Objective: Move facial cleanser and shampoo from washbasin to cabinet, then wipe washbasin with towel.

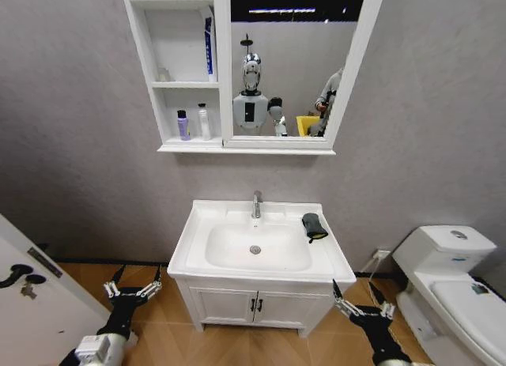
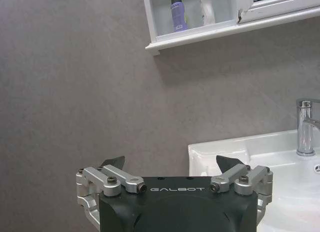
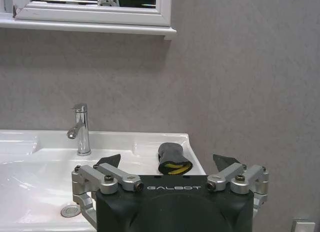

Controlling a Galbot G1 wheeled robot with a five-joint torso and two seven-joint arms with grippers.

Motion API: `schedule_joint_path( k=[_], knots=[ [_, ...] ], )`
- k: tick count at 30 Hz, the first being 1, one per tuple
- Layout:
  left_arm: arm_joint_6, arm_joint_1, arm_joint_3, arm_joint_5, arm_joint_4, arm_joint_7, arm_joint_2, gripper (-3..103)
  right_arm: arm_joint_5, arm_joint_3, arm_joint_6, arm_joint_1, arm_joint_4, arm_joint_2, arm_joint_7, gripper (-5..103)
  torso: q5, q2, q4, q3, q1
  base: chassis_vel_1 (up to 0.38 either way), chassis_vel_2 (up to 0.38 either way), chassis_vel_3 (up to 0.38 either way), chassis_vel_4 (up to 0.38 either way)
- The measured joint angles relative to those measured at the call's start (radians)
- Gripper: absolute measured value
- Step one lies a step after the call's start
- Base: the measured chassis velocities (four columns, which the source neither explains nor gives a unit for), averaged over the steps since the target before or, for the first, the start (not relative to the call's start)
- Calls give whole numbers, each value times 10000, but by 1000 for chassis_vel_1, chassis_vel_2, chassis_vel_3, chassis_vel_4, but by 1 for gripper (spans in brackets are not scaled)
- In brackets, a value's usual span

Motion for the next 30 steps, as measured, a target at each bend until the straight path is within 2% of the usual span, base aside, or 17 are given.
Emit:
schedule_joint_path(
  k=[14,30],
  knots=[
    [0,0,0,0,0,0,0,100,13,-3,-10,9,-14,-3,-6,100,1,2,0,-1,-7,214,-207,-202,197],
    [-1,0,0,1,0,0,0,100,16,-3,-10,8,-19,-4,-7,100,1,4,0,-2,-10,349,-357,-341,342]
  ],
)
